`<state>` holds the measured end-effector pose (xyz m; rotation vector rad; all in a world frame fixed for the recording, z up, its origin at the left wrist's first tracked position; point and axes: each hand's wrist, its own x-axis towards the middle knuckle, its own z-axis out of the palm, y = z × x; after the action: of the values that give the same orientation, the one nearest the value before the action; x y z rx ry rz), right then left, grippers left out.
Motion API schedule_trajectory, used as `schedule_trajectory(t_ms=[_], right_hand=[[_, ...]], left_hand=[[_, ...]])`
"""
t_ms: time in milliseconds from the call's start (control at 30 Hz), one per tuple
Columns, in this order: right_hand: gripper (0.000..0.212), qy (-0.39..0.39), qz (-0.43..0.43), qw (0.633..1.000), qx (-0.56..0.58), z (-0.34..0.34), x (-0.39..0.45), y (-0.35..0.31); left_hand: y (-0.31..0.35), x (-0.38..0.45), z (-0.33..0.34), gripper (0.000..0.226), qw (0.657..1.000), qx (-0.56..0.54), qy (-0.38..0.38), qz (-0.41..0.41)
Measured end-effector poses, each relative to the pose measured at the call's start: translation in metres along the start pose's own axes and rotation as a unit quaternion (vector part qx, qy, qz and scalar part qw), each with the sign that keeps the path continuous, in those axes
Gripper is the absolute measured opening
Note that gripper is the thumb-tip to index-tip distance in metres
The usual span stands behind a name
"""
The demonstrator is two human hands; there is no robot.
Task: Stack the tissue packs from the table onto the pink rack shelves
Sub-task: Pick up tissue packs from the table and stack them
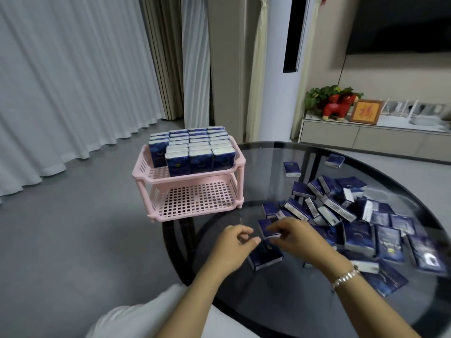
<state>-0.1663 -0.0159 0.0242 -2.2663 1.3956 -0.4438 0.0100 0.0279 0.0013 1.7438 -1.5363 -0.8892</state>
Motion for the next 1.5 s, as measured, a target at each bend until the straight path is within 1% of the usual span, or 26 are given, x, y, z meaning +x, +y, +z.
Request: schedule_trajectory(t_ms=[100,167,267,333,433,500,567,600,633,667,733,767,833,900,933,1033,1067,1100,1167,1200,1300,1333,1400,1433,1467,1500], right_hand=[[0.033,-0.001,0.027,0.999,-0.017,0.015,-0.008,0.013],[0.035,-0.008,0.033,0.999,-0.008,0.025,-0.013,0.019],[0.036,0.016,0.032,0.999,0.034,0.037,-0.019,0.021],[0.035,0.044,0.030,0.996,0.070,0.043,-0.020,0.020],[0.032,0.056,0.023,0.990,0.124,0.045,-0.018,0.016],[0.030,0.080,0.031,0.987,0.138,0.041,-0.015,0.015],[0.027,0.163,0.051,0.977,0.125,0.033,-0.009,0.016],[0.027,0.210,0.058,0.971,0.100,0.029,-0.004,0.018],[0.030,0.244,0.063,0.966,0.059,0.024,0.001,0.020],[0.037,0.255,0.073,0.964,0.006,0.022,0.006,0.023],[0.051,0.225,0.098,0.966,-0.086,0.019,0.015,0.029],[0.054,0.206,0.105,0.966,-0.114,0.019,0.018,0.032],[0.053,0.181,0.113,0.967,-0.138,0.022,0.022,0.037],[0.049,0.176,0.115,0.967,-0.141,0.026,0.024,0.042],[0.044,0.181,0.111,0.967,-0.140,0.027,0.024,0.042],[0.014,0.246,0.051,0.958,-0.141,0.029,0.022,0.043],[0.011,0.267,0.018,0.954,-0.137,0.030,0.021,0.043],[0.015,0.277,-0.016,0.952,-0.127,0.032,0.018,0.044],[0.026,0.255,-0.075,0.959,-0.103,0.037,0.011,0.043],[0.028,0.235,-0.096,0.963,-0.094,0.039,0.007,0.042],[0.020,0.183,-0.128,0.969,-0.104,0.042,-0.003,0.042],[0.017,0.181,-0.126,0.971,-0.096,0.041,-0.004,0.041],[0.019,0.188,-0.084,0.978,-0.029,0.037,-0.003,0.036],[0.026,0.181,-0.046,0.982,0.011,0.034,-0.001,0.034],[0.037,0.168,-0.014,0.985,0.028,0.032,0.002,0.032],[0.052,0.144,0.009,0.989,0.010,0.031,0.006,0.031]], left_hand=[[-0.010,0.000,0.013,0.049,0.995,0.084,-0.054,-0.027],[-0.015,-0.001,0.017,0.051,0.986,0.140,-0.083,-0.032],[-0.018,0.000,0.021,0.048,0.986,0.143,-0.079,-0.030],[-0.020,0.002,0.021,0.047,0.992,0.100,-0.060,-0.037],[-0.021,0.008,0.016,0.043,0.995,-0.036,-0.045,-0.076],[-0.021,0.011,0.014,0.041,0.991,-0.099,-0.019,-0.091],[-0.019,0.014,0.011,0.035,0.981,-0.167,0.016,-0.096],[-0.017,0.015,0.009,0.032,0.973,-0.205,0.026,-0.100],[-0.016,0.015,0.008,0.031,0.965,-0.239,0.032,-0.104],[-0.016,0.015,0.008,0.031,0.958,-0.262,0.037,-0.108],[-0.015,0.015,0.007,0.028,0.951,-0.285,0.039,-0.111],[-0.015,0.015,0.008,0.026,0.949,-0.293,0.037,-0.110],[-0.015,0.014,0.008,0.023,0.943,-0.312,0.035,-0.109],[-0.015,0.014,0.007,0.021,0.938,-0.328,0.033,-0.107],[-0.015,0.013,0.007,0.021,0.937,-0.332,0.033,-0.106],[-0.016,0.013,0.006,0.027,0.935,-0.334,0.038,-0.111],[-0.016,0.013,0.006,0.028,0.934,-0.336,0.042,-0.111],[-0.016,0.013,0.005,0.029,0.933,-0.340,0.046,-0.112],[-0.017,0.013,0.004,0.030,0.930,-0.345,0.057,-0.116],[-0.017,0.013,0.004,0.031,0.928,-0.347,0.061,-0.119],[-0.019,0.013,0.004,0.031,0.927,-0.346,0.062,-0.127],[-0.019,0.013,0.005,0.032,0.928,-0.345,0.061,-0.128],[-0.019,0.013,0.006,0.032,0.929,-0.344,0.057,-0.127],[-0.019,0.013,0.006,0.031,0.929,-0.343,0.055,-0.127],[-0.018,0.012,0.006,0.030,0.929,-0.343,0.053,-0.127],[-0.018,0.012,0.005,0.029,0.930,-0.342,0.051,-0.126]])
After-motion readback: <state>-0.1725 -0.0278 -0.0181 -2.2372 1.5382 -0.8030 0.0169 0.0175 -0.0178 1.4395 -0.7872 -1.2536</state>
